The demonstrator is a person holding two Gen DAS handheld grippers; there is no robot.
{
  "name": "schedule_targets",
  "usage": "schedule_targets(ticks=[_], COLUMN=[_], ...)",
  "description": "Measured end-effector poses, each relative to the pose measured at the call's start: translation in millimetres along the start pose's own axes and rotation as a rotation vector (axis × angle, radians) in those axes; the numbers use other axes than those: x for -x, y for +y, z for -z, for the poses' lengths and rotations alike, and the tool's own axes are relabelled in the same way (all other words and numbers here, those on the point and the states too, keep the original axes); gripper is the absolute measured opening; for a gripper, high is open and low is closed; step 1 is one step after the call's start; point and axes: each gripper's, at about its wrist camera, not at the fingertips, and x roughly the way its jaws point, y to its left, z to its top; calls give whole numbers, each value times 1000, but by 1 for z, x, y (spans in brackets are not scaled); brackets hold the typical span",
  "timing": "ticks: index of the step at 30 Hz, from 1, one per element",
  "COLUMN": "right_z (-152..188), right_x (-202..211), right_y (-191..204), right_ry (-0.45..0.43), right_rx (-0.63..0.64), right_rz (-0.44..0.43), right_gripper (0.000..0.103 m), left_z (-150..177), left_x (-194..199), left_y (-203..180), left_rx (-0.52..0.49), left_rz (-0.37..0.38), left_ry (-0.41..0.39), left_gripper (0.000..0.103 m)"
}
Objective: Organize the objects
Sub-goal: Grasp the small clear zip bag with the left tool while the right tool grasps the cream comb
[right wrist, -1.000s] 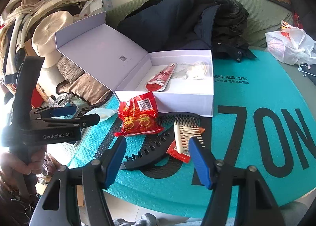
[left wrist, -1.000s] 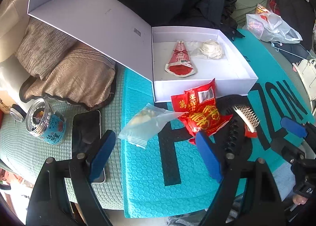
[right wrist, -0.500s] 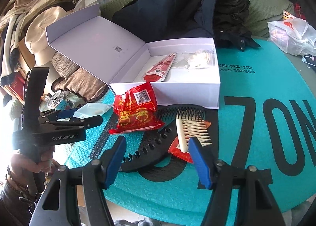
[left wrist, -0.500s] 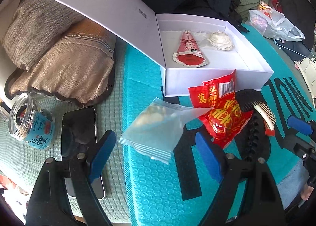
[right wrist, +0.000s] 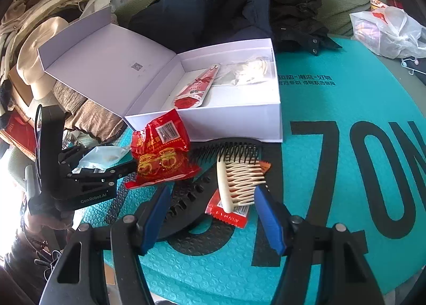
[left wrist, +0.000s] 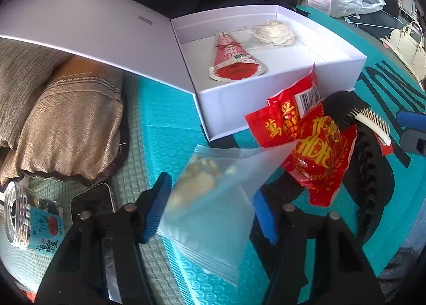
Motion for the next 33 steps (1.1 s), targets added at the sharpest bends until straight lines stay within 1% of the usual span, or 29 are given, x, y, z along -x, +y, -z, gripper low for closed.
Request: schedule_targets(ticks=[1, 2, 6, 9, 11, 14, 16, 18, 21, 23, 24, 25, 26, 28, 30, 31, 33], right_z=[-1, -1, -5, -8, -10, -11, -10, -9, -7, -5, -4, -4, -3, 1, 4, 5, 8], right_x=[-2, -3, -11, -18, -24, -35, -41, -43, -44, -42, -41, -40, -38, -35, -30, -27, -20], right_y=[-2, -5, -11, -14, -15, -13, -11, -11, -15, -19, -21, -24, -27, -28, -29, -30, -33], right_ry=[4, 6, 15, 25, 41, 61, 73, 61, 60, 55, 53, 57, 59, 54, 45, 43, 41], right_rx=[-4, -7, -3, 3, 13, 41, 62, 59, 28, 5, -10, -34, -53, -53, -58, -63, -76], right_rz=[7, 14, 40, 47, 53, 65, 93, 76, 56, 35, 13, -17, -27, -29, -17, -25, -43], right_gripper=[66, 66, 66, 66, 66, 66, 66, 66, 66, 56, 46, 45, 45, 45, 45, 45, 45], left_z=[0, -1, -2, -2, 0, 6, 9, 11, 14, 14, 15, 14, 14, 14, 13, 13, 13], left_x=[2, 1, 0, 4, 7, 12, 17, 21, 21, 22, 23, 22, 22, 22, 25, 27, 33], left_y=[0, 0, 5, 7, 7, 6, 8, 10, 11, 12, 11, 11, 10, 11, 11, 10, 8], left_rx=[9, 20, 53, 73, 77, 86, 114, 144, 167, 178, 183, 185, 189, 206, 222, 228, 230], left_rz=[-16, -37, -16, -7, 4, -9, 11, 42, 32, 38, 38, 34, 28, 25, 38, 42, 45], left_ry=[-24, -24, -4, 0, 3, 8, 14, 24, 43, 46, 52, 62, 68, 73, 70, 69, 67], left_gripper=[41, 34, 26, 22, 22, 22, 22, 22, 21, 21, 21, 21, 21, 21, 21, 20, 17])
